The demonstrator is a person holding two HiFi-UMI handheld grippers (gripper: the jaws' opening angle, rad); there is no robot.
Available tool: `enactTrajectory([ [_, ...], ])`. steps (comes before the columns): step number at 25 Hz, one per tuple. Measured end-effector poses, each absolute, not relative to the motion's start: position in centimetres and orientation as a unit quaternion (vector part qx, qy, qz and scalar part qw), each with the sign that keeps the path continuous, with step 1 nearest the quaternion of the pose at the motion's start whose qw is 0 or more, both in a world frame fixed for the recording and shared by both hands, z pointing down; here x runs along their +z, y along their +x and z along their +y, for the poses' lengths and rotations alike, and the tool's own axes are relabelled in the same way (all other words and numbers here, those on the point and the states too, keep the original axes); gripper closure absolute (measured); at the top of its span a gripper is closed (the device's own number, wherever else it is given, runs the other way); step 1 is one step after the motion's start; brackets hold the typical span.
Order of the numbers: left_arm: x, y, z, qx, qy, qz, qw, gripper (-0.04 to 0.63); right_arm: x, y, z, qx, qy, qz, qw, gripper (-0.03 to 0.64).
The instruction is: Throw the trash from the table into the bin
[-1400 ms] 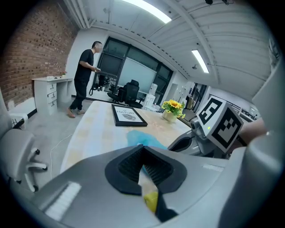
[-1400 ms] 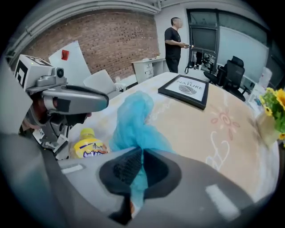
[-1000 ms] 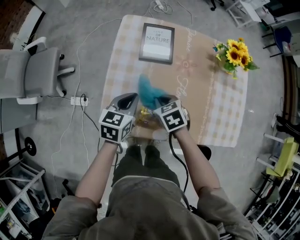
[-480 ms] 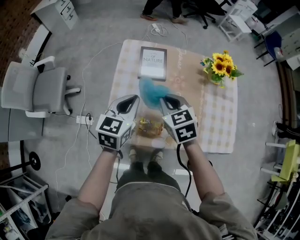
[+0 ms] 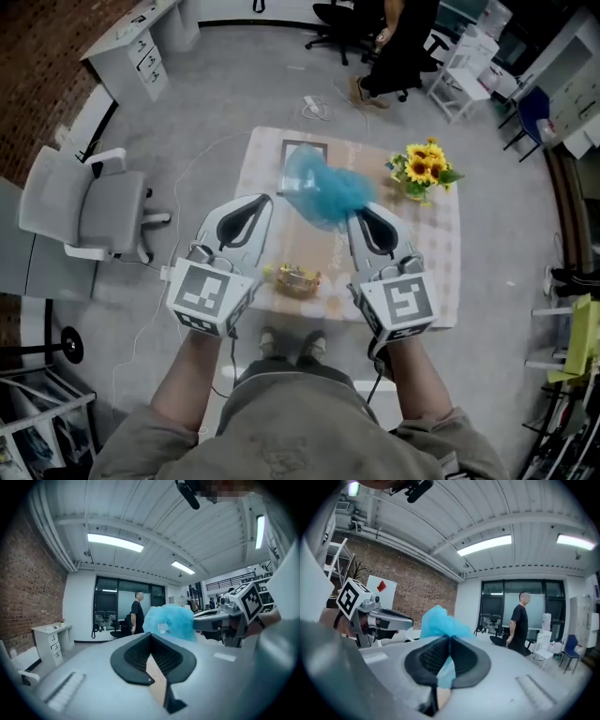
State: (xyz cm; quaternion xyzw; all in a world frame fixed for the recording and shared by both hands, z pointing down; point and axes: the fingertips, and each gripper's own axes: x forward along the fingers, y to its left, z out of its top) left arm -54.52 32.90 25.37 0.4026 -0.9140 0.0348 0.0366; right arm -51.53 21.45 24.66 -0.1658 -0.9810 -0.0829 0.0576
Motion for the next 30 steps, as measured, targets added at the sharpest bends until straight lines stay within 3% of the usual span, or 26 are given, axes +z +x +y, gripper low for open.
enactTrajectory([
  [4, 21.5, -52.8, 33.6, 0.032, 0.400, -0.916, -0.006, 0.589, 20.5, -48.9, 21.7, -0.075, -0.155, -0.985, -0.001, 0.612],
  [13, 18.0, -49.1, 34.4, 0.039, 0.396, -0.917, -0.042, 0.588, 18.3, -43.9, 22.2, -0.041, -0.152, -0.987, -0.042, 0.612],
  [30, 19.6, -45.9, 35.0, 0.039, 0.397, -0.917, -0.021, 0.589, 20.0, -41.0, 24.2, -0.033, -0.173, -0.984, -0.025, 0.612],
])
